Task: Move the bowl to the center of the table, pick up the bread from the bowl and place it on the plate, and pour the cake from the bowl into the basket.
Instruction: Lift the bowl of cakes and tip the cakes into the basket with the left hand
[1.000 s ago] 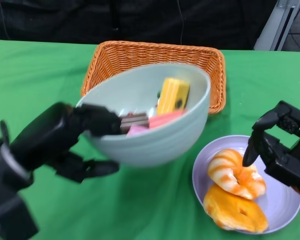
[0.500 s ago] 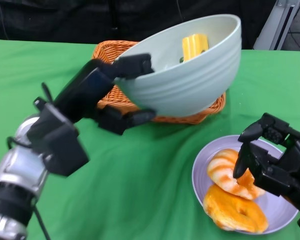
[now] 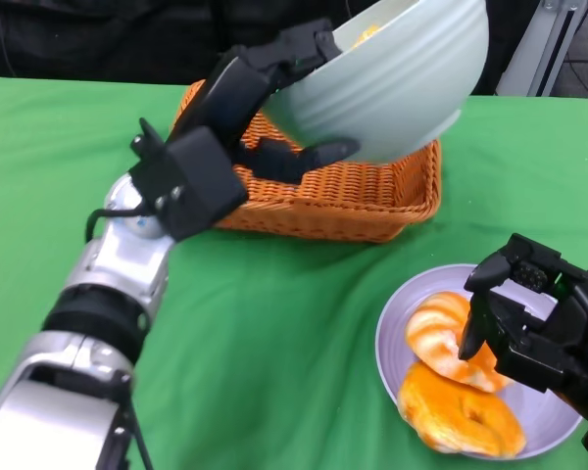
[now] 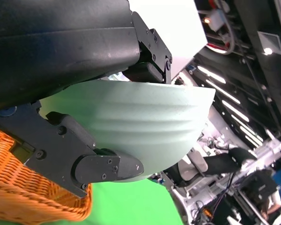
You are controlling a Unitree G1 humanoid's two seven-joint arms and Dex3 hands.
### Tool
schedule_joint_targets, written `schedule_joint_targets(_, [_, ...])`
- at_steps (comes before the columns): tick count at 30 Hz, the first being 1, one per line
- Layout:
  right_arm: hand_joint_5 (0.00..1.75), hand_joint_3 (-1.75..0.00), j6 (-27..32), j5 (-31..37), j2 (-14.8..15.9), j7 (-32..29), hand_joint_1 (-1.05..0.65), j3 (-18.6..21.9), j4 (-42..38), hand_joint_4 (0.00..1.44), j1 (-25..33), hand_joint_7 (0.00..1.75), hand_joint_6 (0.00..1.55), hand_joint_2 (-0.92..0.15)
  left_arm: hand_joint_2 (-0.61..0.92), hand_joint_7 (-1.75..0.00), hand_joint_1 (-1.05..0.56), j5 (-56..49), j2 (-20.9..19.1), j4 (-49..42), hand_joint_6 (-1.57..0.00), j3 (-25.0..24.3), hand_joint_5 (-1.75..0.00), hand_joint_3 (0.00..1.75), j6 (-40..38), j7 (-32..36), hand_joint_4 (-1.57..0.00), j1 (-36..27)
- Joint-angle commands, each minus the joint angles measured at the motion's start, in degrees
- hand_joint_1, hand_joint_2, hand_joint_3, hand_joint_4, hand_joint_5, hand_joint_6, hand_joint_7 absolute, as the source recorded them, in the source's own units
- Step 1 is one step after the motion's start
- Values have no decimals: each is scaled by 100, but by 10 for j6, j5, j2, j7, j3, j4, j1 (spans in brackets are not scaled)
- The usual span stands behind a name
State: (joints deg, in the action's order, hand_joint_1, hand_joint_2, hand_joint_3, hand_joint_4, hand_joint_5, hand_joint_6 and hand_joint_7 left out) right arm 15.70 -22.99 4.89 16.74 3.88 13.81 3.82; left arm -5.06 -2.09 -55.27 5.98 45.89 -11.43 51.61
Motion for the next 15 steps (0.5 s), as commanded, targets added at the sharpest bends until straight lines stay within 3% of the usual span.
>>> schedule_joint_targets(1, [175,-101,-11,6,1,-1,-4,1,-1,66,0,146,60,-69,90,-151,-27,31,21,-10,-65,-24,-175,56,-31,0,-78,35])
schedule_joint_targets(8, [175,-105,-12,11,-1,-2,-3,1,0,67,0,148,59,-66,90,-153,-27,33,32,-6,-65,-37,-175,56,-53,-4,-81,38])
schedule_joint_targets(9, [175,-105,-14,10,-1,2,-3,1,-3,67,2,148,59,-66,90,-153,-27,70,53,-12,-65,-58,-175,56,-94,-19,-81,52])
schedule_joint_targets(12, [175,-105,-18,8,0,9,-3,2,-5,68,6,147,59,-67,71,-160,-28,140,90,-19,-63,-100,-175,83,-174,-48,-76,77])
schedule_joint_targets(15, [175,-105,-17,8,0,9,-2,3,-3,68,7,147,60,-67,67,-161,-29,177,102,-23,-64,-129,-175,86,-221,-55,-75,91])
